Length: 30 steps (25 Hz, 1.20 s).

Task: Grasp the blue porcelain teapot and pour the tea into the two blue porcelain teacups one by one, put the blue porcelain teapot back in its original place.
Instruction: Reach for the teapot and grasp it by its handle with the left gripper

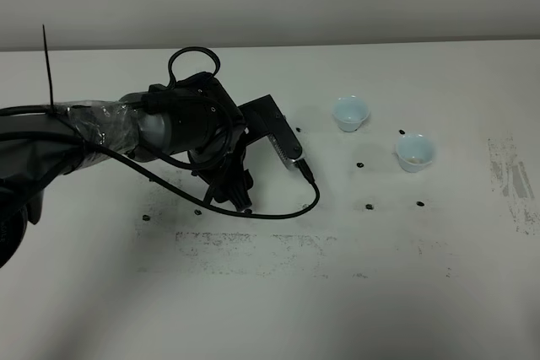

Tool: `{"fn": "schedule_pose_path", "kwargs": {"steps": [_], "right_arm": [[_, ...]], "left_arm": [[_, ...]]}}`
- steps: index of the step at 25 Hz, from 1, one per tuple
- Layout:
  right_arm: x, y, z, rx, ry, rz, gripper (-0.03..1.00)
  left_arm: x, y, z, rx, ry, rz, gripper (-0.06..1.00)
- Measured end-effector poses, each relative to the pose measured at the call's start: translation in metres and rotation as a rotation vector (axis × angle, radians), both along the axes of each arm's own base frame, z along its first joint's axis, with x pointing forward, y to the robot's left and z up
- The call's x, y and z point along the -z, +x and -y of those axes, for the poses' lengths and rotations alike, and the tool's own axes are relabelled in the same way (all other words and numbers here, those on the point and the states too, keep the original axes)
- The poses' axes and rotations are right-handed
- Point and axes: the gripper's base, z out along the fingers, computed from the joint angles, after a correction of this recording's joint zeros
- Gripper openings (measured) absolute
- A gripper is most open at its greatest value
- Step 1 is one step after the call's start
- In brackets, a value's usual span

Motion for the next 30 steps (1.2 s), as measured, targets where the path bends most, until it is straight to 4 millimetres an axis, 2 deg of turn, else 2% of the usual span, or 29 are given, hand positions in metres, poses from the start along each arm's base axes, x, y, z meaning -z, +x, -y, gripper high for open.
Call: {"fn": "schedule_pose_path", "kwargs": {"steps": [6, 14, 25, 30], "right_arm": [[0.0, 0.0, 0.0, 0.0, 0.0, 0.0, 0.45], [0.0, 0.0, 0.0, 0.0, 0.0, 0.0, 0.45], [0.0, 0.0, 0.0, 0.0, 0.0, 0.0, 0.45], [0.0, 0.0, 0.0, 0.0, 0.0, 0.0, 0.45]], "left_arm": [[-0.001, 0.0, -0.004, -0.069, 0.016, 0.013, 0.69], [0.0, -0.001, -0.006, -0.068, 0.041, -0.001, 0.69], [0.0, -0.006, -0.01, -0.23, 0.041, -0.014, 0.69], [0.001, -0.009, 0.0, -0.135, 0.012, -0.04, 0.69]]}}
